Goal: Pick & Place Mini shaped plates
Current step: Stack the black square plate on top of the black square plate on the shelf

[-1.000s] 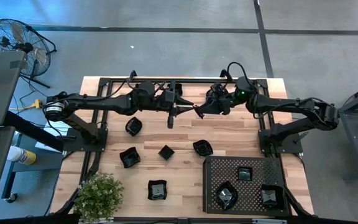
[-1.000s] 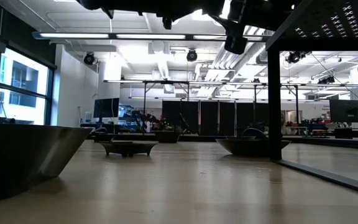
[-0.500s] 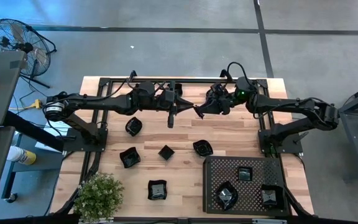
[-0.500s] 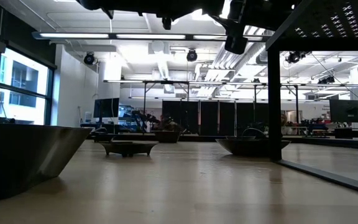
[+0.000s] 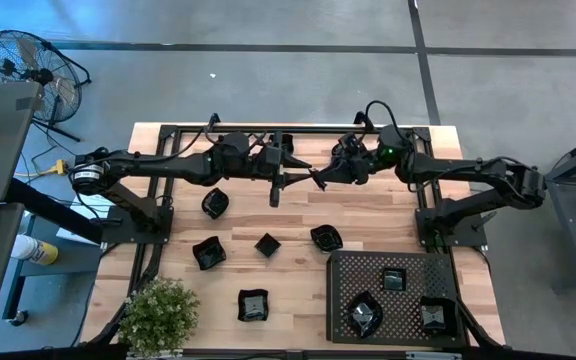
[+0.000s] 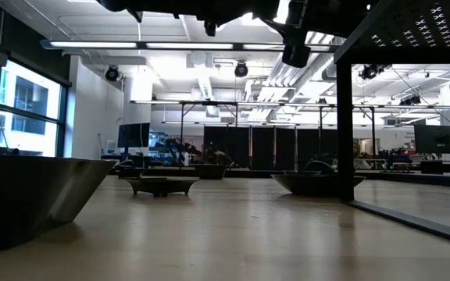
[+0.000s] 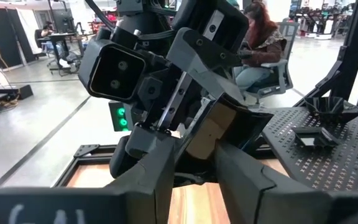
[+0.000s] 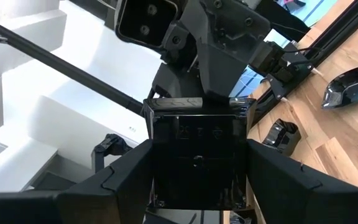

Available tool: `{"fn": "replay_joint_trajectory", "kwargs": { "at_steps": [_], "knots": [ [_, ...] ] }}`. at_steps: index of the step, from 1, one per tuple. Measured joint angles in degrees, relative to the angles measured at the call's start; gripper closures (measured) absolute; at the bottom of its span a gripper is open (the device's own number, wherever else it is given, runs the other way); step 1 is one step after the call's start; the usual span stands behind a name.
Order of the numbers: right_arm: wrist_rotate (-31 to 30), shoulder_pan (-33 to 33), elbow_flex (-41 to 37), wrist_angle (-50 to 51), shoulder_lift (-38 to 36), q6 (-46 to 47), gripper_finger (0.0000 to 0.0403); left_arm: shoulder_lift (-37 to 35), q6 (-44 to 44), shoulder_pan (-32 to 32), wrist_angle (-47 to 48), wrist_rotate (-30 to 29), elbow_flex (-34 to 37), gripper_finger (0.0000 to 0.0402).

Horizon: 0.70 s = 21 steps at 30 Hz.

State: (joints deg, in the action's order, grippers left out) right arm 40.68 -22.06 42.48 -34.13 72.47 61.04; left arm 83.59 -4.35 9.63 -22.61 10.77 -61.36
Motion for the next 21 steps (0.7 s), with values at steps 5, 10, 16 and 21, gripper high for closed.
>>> {"fn": "replay_joint_trajectory", "kwargs": {
  "at_steps": [5,10,16,21],
  "knots": [
    [-0.26,-0.02,0.0,0.02,0.0,-0.01,0.0172,-0.01,-0.09,0.0,0.0,-0.79,0.0,0.031],
    [0.16,0.0,0.0,0.02,0.0,0.02,0.0172,0.0,-0.4,0.02,0.02,-0.9,0.0,0.0385],
    [-0.41,-0.02,0.0,0.04,-0.02,-0.85,0.0165,-0.05,-0.44,0.09,0.03,-2.08,0.0,0.0395],
    [-0.82,-1.43,0.11,-0.31,-0.53,-3.21,0.0146,-1.86,0.34,0.87,1.2,-2.17,0.11,0.0399]
  ]
}}
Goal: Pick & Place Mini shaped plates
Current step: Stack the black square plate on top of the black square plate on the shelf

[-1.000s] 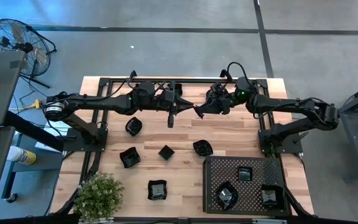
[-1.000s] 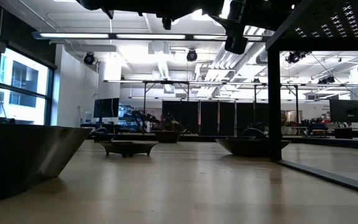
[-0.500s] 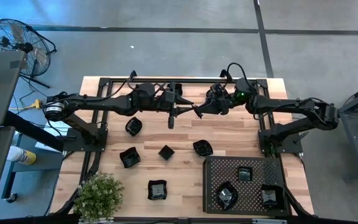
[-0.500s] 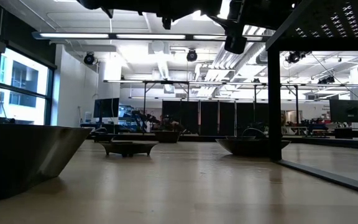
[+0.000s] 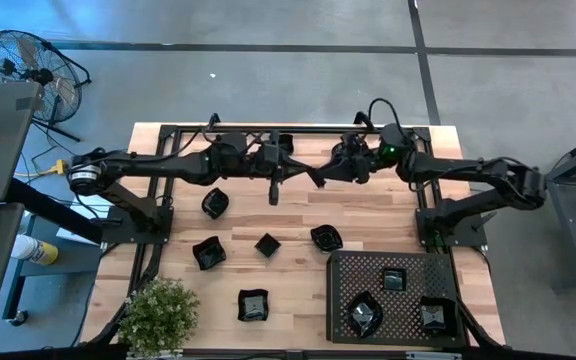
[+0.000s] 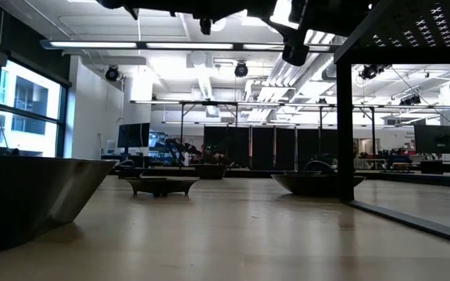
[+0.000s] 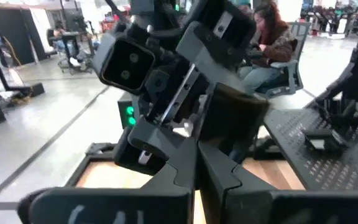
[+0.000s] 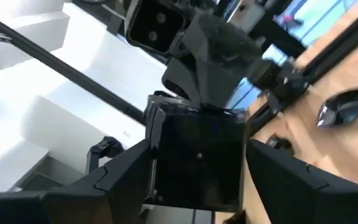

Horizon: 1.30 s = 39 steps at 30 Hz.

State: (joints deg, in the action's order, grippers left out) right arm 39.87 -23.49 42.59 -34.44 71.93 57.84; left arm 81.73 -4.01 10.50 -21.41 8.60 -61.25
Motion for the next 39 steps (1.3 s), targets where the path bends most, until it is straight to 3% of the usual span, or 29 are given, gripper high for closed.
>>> {"fn": "replay_joint_trajectory", "kwargs": {
  "at_steps": [5,14,17,22,26,28,33,39],
  "knots": [
    [-0.05,-3.24,0.0,0.43,-0.97,-2.68,0.0128,-2.8,0.74,0.51,4.2,-0.52,-0.04,0.0401],
    [-0.33,-9.41,-0.02,1.08,-3.69,-10.32,0.0136,-4.13,13.02,4.45,12.17,-3.23,-0.07,0.0401],
    [-6.22,-9.74,1.98,10.2,-5.71,-18.01,0.0171,-4.13,19.24,6.68,11.68,-4.37,1.42,0.0401],
    [-24.03,-5.44,13.19,41.63,-7.09,-34.24,0.0285,-4.33,27.67,8.29,9.25,-7.32,5.46,0.0401],
    [-37.03,-0.34,20.29,54.7,-6.7,-35.33,0.0382,-4.43,35.42,8.26,4.66,-11.75,8.23,0.0401],
    [-40.17,2.45,20.61,55.43,-6.44,-31.67,0.0394,-4.43,39.86,8.19,3.64,-14.24,8.48,0.0401],
    [-47.24,8.46,20.28,52.99,-4.09,-21.07,0.0332,-4.43,44.67,6.32,0.6,-19.17,8.46,0.0401],
    [-50.31,11.07,20.24,42.44,0.89,-20.35,0.0242,-4.41,44.61,4.42,0.07,-22.27,8.44,0.0401]
  ]
}}
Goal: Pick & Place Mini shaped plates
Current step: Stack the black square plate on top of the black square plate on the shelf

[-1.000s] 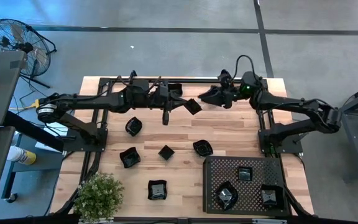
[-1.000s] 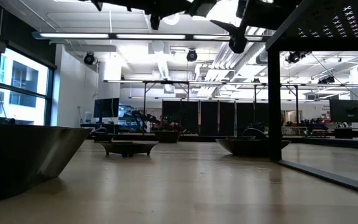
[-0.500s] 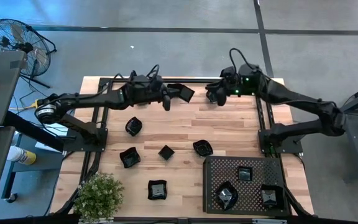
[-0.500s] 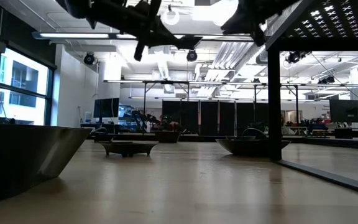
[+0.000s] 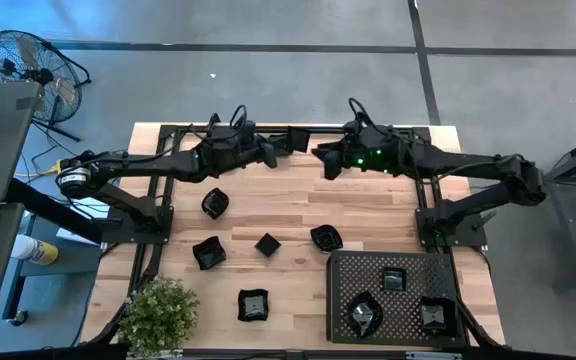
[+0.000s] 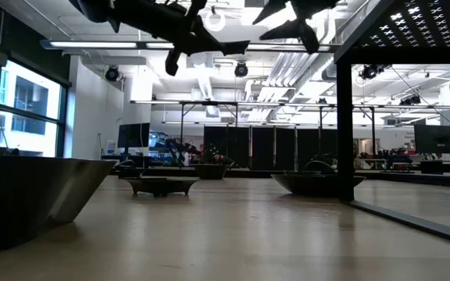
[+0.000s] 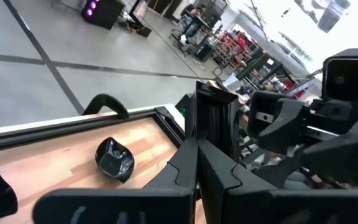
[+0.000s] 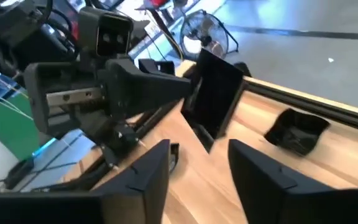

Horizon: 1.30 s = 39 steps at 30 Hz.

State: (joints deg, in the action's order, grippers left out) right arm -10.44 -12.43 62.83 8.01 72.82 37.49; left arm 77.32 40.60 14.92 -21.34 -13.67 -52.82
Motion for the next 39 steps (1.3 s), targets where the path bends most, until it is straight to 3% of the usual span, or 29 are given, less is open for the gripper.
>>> {"fn": "replay_joint_trajectory", "kwargs": {
  "at_steps": [4,8,21,26,34,36,39],
  "knots": [
    [-4.99,-0.04,0.0,-1.12,2.61,1.08,0.0224,0.0,-1.73,-1.14,-0.09,-1.64,0.0,0.0401],
    [-6.6,-0.44,0.0,-3.25,4.22,1.02,0.0238,0.0,-2.82,-1.21,-0.17,-1.91,0.0,0.0401],
    [-6.38,-0.81,0.0,-6.16,5.24,0.03,0.0396,0.02,-6.3,-1.19,-1.24,-0.66,-0.04,0.0401],
    [-5.38,-1.57,0.0,-5.7,4.82,1.08,0.0391,-0.12,-8.6,-1.09,-0.85,0.22,-0.04,0.0385],
    [-5.66,-5.28,0.0,2.64,-2.47,2.88,0.0399,-7.19,-11.08,1.12,10.16,-0.23,-0.07,0.0302],
    [-5.81,-5.84,0.0,6.85,-5.53,4.4,0.04,-9.23,-13.39,1.75,13.9,0.23,-0.09,0.0303],
    [-5.93,-5.1,0.0,13.81,-10.71,8.3,0.0399,-10.88,-15.53,1.94,17.19,0.84,-0.09,0.0337]
  ]
}}
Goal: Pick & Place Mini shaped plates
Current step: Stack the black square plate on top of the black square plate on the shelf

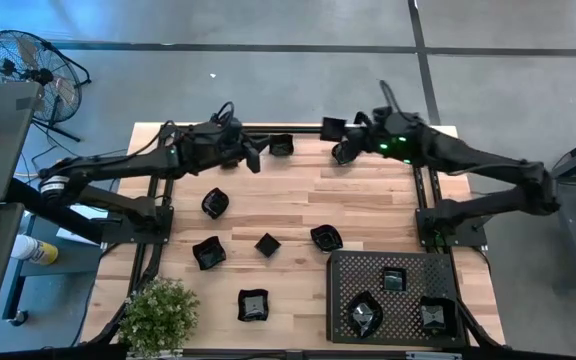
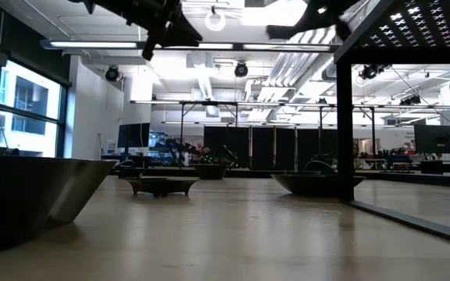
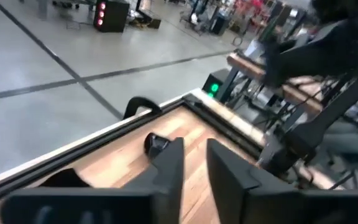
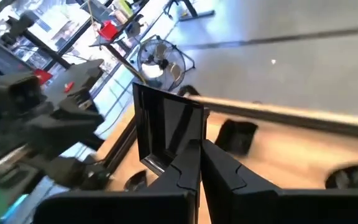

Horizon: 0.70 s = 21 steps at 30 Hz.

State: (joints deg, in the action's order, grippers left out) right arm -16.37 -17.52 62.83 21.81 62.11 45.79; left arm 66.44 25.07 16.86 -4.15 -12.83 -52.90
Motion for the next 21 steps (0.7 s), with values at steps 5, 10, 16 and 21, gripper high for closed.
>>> {"fn": "replay_joint_trajectory", "kwargs": {
  "at_steps": [5,10,16,21],
  "knots": [
    [-2.49,9.69,0.02,11.27,-5.42,10.9,0.0401,-0.12,-2.76,0.02,1.5,0.51,0.07,0.0392],
    [-6.94,24.85,0.17,19.54,-6.43,26.52,0.0401,1.31,-5.46,0.05,1.26,0.91,0.09,0.0395],
    [-9.19,42.19,0.57,24.98,-6.21,46.24,0.0402,2.74,-5.81,1.75,0.79,7.0,0.09,0.0399],
    [-8.46,52.89,0.66,25.68,-5.42,56.81,0.0402,3.9,-5.79,3.95,0.53,11.02,0.09,0.0401]
  ]
}}
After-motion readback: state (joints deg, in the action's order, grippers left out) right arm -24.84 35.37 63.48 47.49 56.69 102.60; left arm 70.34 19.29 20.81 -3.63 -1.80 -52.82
